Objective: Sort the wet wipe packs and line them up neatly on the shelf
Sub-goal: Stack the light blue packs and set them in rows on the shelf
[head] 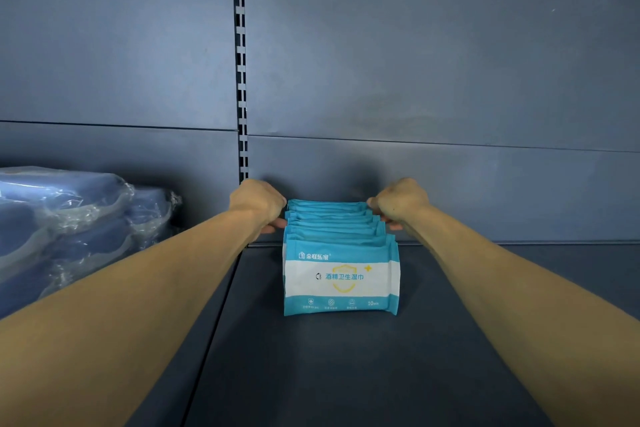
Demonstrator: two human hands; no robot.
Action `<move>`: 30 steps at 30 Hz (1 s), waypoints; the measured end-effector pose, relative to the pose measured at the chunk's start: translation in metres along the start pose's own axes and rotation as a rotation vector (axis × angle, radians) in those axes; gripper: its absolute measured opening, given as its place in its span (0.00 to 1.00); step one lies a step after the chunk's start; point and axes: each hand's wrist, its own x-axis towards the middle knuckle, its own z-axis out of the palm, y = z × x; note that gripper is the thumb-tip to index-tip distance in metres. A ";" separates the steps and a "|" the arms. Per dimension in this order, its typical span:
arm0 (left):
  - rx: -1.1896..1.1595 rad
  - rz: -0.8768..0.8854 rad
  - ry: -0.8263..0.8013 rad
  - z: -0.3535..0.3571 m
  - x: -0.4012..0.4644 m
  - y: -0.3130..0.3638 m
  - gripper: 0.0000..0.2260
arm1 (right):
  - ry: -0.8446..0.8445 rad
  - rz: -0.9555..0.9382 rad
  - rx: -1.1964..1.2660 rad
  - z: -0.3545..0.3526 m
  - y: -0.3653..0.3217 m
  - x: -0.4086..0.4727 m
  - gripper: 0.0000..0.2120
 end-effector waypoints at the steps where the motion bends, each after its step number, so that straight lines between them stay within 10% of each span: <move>1: 0.009 0.019 -0.003 0.000 0.000 0.000 0.07 | -0.003 0.013 0.033 0.001 0.001 0.001 0.06; 13: 0.082 0.074 -0.112 -0.001 0.003 -0.005 0.05 | -0.020 -0.084 -0.375 0.008 -0.006 0.008 0.06; 21: 0.164 0.142 -0.079 -0.009 -0.030 -0.007 0.15 | -0.010 -0.063 0.011 -0.004 -0.004 -0.015 0.07; 30: 0.578 0.334 -0.254 -0.013 -0.094 -0.032 0.41 | -0.378 -0.340 -0.400 -0.052 0.010 -0.108 0.37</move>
